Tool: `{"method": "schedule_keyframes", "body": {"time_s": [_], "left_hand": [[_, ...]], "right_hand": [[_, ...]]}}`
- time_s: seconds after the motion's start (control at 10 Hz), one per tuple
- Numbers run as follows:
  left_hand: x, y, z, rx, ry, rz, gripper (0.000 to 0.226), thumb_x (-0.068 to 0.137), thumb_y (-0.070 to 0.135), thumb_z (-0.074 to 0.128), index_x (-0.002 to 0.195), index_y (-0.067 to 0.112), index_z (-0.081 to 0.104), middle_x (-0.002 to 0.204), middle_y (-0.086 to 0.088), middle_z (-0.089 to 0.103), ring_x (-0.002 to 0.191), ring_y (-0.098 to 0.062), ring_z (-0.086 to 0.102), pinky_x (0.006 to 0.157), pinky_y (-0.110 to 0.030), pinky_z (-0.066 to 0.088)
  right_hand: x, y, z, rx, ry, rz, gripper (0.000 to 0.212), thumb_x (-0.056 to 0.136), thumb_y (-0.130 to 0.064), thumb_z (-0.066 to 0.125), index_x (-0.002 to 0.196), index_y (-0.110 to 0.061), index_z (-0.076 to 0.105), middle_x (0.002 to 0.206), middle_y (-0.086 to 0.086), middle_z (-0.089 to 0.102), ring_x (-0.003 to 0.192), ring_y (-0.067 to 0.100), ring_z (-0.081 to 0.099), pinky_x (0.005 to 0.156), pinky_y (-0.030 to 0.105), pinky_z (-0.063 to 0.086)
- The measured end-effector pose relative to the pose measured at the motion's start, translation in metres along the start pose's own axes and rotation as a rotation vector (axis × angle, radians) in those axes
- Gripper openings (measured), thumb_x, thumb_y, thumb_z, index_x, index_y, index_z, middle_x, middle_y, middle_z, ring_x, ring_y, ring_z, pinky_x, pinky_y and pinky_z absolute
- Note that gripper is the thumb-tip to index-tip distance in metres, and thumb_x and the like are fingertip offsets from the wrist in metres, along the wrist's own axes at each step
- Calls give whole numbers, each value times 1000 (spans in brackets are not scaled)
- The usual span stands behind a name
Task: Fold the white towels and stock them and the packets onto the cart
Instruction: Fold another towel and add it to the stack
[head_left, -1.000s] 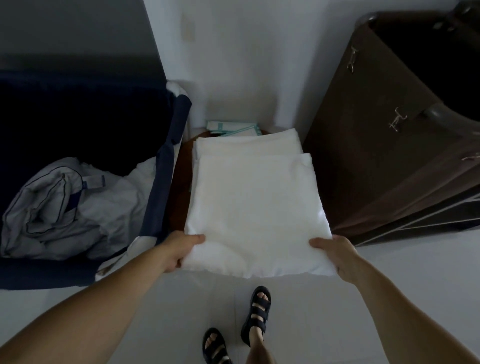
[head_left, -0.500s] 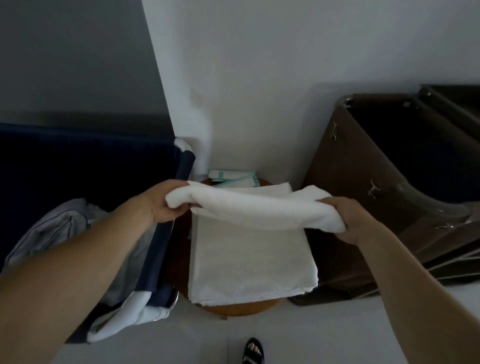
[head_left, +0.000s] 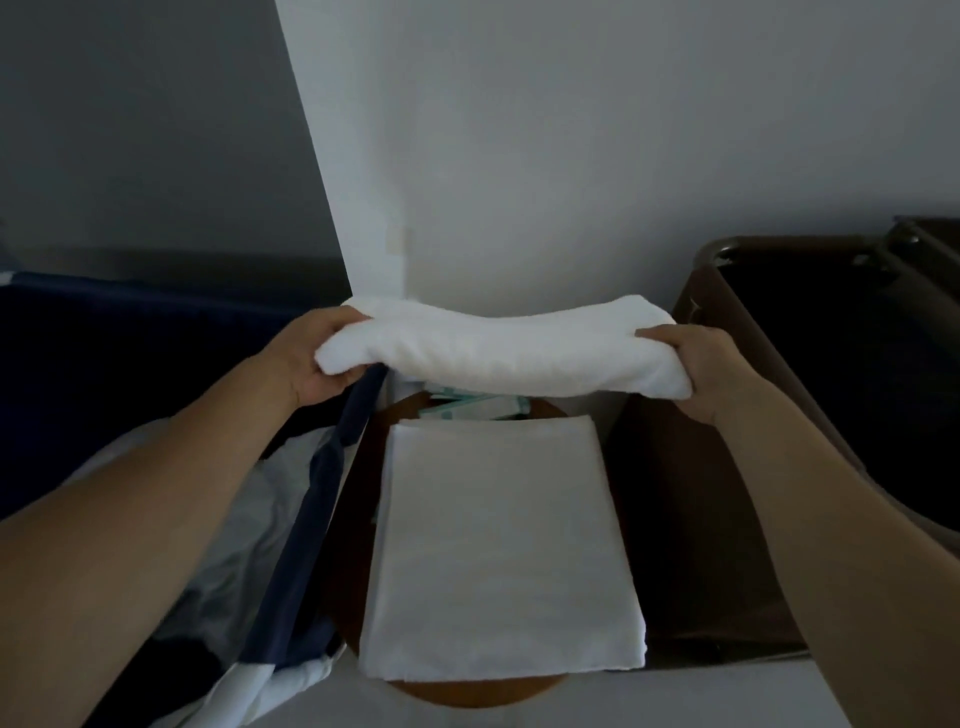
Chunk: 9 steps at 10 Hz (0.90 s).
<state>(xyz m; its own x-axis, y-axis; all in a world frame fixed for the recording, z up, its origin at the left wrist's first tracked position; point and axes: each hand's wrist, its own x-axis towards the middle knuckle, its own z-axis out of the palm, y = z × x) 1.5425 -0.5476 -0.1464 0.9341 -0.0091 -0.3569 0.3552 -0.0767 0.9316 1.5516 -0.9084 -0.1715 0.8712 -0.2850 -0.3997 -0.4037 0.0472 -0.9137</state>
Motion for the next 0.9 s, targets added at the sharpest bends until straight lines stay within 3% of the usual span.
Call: {"method": "schedule_keyframes", "body": {"time_s": [0.1,0.2,0.3,0.4,0.5,0.6,0.7,0.8,0.9], "left_hand": [[-21,-51,-1,-87,29,-38,26,98,-2,48,123,0,54,86,5,56,56,11,61,55,-6,47],[-32,-140,-7,-102,45,-201,19,95,-5,50,106,4,62,83,-2,72,67,2,68,64,-17,54],[-38,-242,1,-94,16,-490,33,91,6,58,124,3,60,110,-17,71,101,-34,65,93,-47,52],[-44,-304,7,-49,21,-607,45,84,10,61,129,6,58,115,-14,69,110,-37,62,101,-55,48],[-42,-323,15,-43,91,-565,63,67,28,71,127,12,58,113,-11,69,105,-36,64,97,-53,51],[-39,-312,25,-8,119,-529,73,72,48,75,131,10,54,115,-6,65,102,-29,62,94,-40,50],[-34,-306,34,106,231,-471,63,92,51,61,134,5,51,122,-10,60,105,-30,58,88,-36,46],[-30,-287,32,275,287,-241,42,100,43,51,123,8,54,107,-3,59,95,-24,58,78,-32,45],[-33,-274,25,297,308,-52,26,102,39,46,112,16,51,96,7,56,83,-7,53,66,-21,39]], "right_hand": [[-21,34,1,-64,-22,-17,24,87,-14,72,108,-14,62,106,10,66,93,32,65,63,39,57],[-40,101,-2,-128,-24,14,17,88,-6,69,93,-22,64,93,3,66,80,25,65,61,36,54],[-47,191,-12,-302,14,169,20,85,-5,71,104,-10,67,94,9,69,81,27,66,70,37,54],[-52,257,-18,-426,55,282,29,82,-11,74,110,-6,66,104,14,70,89,30,66,81,40,55],[-50,276,-17,-448,113,294,41,83,-23,76,119,-9,61,110,12,66,97,32,63,89,42,52],[-50,273,-13,-488,94,281,42,86,-39,72,115,-13,55,108,8,63,99,31,61,91,43,50],[-51,267,-13,-565,85,222,38,90,-40,68,112,-11,57,105,8,62,96,31,61,91,44,51],[-52,255,-17,-560,101,72,30,92,-37,66,110,-14,57,103,6,61,95,30,60,86,43,51],[-56,260,-19,-551,140,-10,26,94,-35,63,108,-13,56,102,7,61,93,30,59,80,38,46]]}}
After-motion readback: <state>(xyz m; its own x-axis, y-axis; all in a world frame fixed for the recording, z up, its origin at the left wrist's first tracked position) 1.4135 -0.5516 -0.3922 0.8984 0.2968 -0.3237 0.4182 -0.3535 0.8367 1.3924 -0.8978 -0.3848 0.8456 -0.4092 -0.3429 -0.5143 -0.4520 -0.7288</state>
